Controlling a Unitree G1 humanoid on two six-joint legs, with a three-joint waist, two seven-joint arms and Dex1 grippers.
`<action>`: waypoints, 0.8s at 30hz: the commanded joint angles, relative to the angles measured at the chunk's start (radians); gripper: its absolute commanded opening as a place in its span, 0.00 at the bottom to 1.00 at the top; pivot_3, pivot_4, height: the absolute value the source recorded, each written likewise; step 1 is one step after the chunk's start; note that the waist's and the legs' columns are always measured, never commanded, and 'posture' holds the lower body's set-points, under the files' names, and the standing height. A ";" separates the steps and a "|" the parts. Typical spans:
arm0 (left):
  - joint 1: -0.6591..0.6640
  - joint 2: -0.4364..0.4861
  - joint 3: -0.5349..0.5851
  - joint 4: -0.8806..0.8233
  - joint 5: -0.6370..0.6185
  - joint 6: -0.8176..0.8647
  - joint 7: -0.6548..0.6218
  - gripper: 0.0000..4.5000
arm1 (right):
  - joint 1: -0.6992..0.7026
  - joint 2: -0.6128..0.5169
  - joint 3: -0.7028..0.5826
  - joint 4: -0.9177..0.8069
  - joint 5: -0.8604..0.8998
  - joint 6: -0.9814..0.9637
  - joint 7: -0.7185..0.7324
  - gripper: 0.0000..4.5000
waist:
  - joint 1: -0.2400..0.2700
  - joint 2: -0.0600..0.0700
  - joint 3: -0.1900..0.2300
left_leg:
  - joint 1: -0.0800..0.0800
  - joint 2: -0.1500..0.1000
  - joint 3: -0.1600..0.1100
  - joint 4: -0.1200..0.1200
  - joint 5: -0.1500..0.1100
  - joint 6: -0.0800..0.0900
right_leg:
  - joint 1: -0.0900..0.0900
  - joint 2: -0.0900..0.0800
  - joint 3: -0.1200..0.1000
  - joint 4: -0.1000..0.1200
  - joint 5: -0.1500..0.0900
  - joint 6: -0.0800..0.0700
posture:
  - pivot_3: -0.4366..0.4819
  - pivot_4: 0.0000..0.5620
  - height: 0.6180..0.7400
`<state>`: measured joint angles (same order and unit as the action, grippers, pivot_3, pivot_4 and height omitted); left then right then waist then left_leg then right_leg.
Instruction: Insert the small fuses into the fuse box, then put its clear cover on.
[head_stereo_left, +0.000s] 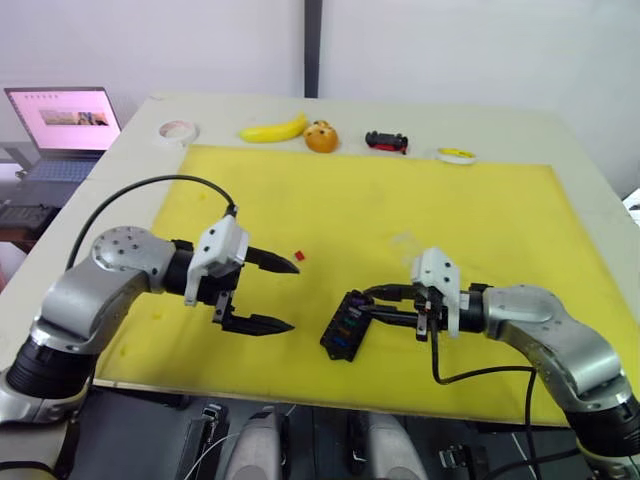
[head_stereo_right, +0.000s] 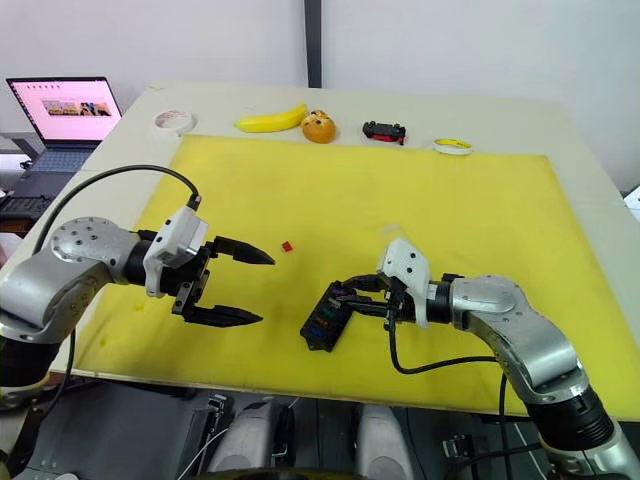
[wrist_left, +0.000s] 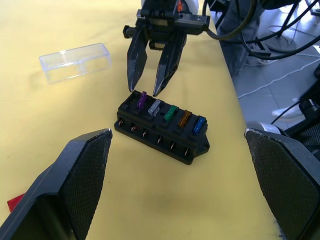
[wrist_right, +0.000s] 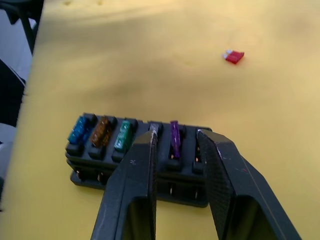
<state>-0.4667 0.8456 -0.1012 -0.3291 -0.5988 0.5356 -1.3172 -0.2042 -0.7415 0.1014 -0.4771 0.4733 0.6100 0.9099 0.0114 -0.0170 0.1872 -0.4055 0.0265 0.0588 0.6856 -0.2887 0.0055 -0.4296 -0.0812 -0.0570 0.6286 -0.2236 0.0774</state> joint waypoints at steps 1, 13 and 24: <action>-0.007 0.001 0.013 -0.020 -0.005 -0.004 -0.002 1.00 | -0.008 0.011 -0.013 -0.019 0.004 -0.009 -0.010 0.31 | 0.000 0.000 0.000 | 0.000 0.000 0.000 0.000 0.000 0.000 | 0.000 0.000 0.000 0.000 0.000 0.000 | 0.48 0.27 0.98; -0.002 0.001 0.015 -0.026 -0.008 0.000 0.002 1.00 | -0.008 0.003 -0.007 -0.031 0.010 0.014 -0.009 0.31 | 0.001 0.000 0.000 | 0.000 0.000 0.000 0.000 0.000 0.000 | 0.000 0.000 0.000 0.000 0.000 0.000 | 0.48 0.27 0.98; 0.002 0.001 0.015 -0.027 -0.009 -0.001 0.001 1.00 | -0.011 0.005 -0.010 -0.040 0.017 0.033 -0.015 0.00 | 0.001 0.000 0.000 | 0.000 0.000 0.000 0.000 0.000 0.000 | 0.000 0.000 0.000 0.000 0.000 0.000 | 0.48 0.27 0.98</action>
<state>-0.4651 0.8456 -0.1012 -0.3295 -0.5994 0.5397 -1.3146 -0.2064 -0.7336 0.1020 -0.4776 0.4767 0.6457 0.8940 0.0123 -0.0170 0.1872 -0.4056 0.0264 0.0587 0.6856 -0.2887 0.0055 -0.4296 -0.0813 -0.0570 0.6286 -0.2236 0.0774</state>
